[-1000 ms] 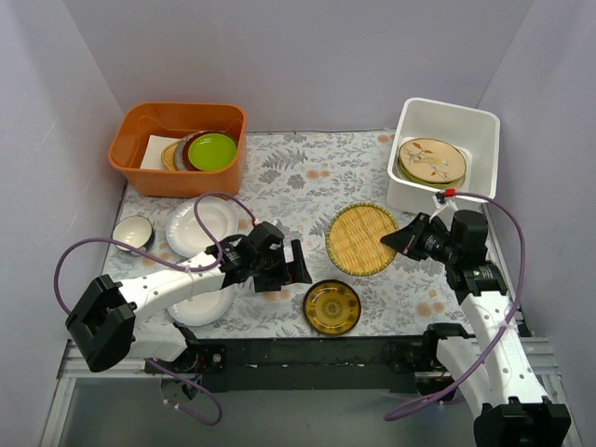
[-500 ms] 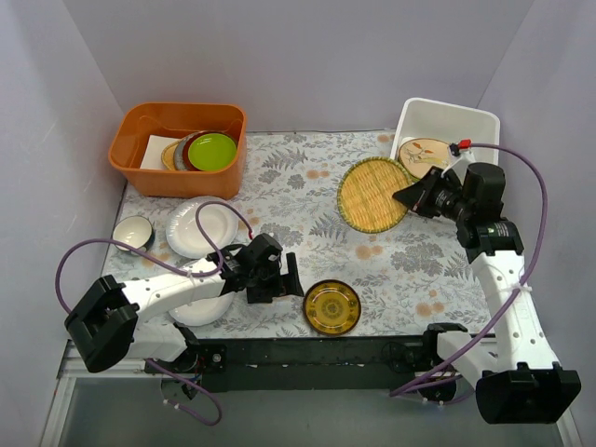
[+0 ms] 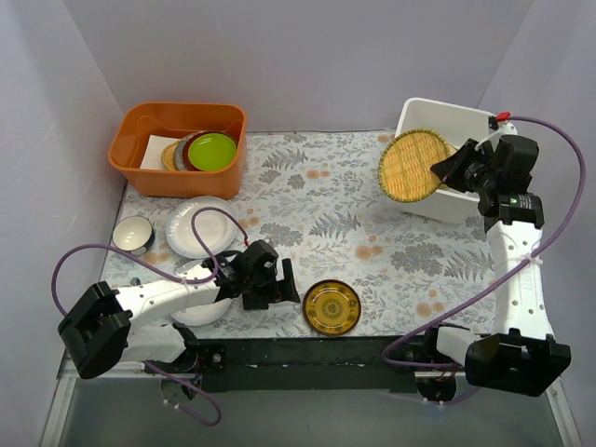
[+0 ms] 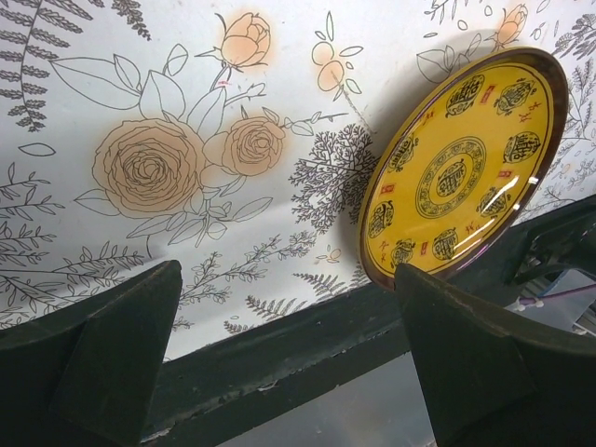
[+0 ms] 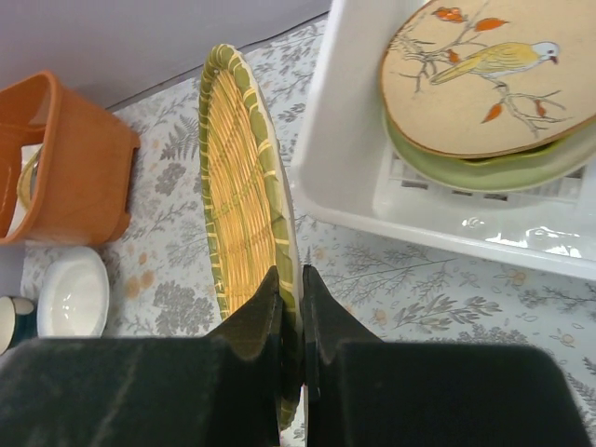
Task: Place the plates into the plastic bin on the countertop
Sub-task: Place the plate in the plastic bin.
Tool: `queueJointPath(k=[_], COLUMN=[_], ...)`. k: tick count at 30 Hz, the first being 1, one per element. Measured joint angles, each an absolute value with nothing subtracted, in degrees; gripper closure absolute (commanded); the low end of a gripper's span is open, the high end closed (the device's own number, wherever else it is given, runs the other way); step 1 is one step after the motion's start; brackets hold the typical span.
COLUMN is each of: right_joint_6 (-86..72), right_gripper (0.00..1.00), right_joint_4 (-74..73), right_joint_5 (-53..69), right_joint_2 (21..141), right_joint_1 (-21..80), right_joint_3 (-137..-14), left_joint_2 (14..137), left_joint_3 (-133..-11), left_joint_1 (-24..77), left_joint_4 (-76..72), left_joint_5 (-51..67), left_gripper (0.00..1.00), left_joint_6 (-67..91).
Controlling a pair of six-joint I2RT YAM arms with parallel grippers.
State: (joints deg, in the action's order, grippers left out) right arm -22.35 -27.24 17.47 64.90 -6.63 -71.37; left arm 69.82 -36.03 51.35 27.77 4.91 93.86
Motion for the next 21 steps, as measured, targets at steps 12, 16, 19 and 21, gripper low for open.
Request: queueJointPath(k=[12, 16, 19, 21], right_joint_6=[-23.22, -24.97, -26.68, -27.92], right_gripper=[0.99, 0.99, 0.99, 0.99], right_joint_4=[-26.65, -25.56, -24.56, -23.03], right_joint_5=[18.09, 19.66, 20.93, 21.45], right_joint_2=[71.46, 75.16, 78.13, 79.35], right_joint_1=[-15.31, -18.41, -20.14, -20.78], right_joint_3=[-71.7, -72.14, -73.3, -73.54], left_joint_2=[69.8, 69.6, 69.25, 69.14], left_joint_3=[-36.01, -35.81, -35.27, -35.07], left_joint_1=[52.27, 52.56, 52.75, 52.84], left_joint_4=[27.75, 27.7, 27.53, 27.55], left_joint_5=[4.93, 5.02, 5.19, 5.39], left_gripper=[0.02, 0.02, 0.02, 0.02], left_joint_6=[93.95, 94.32, 94.43, 94.56])
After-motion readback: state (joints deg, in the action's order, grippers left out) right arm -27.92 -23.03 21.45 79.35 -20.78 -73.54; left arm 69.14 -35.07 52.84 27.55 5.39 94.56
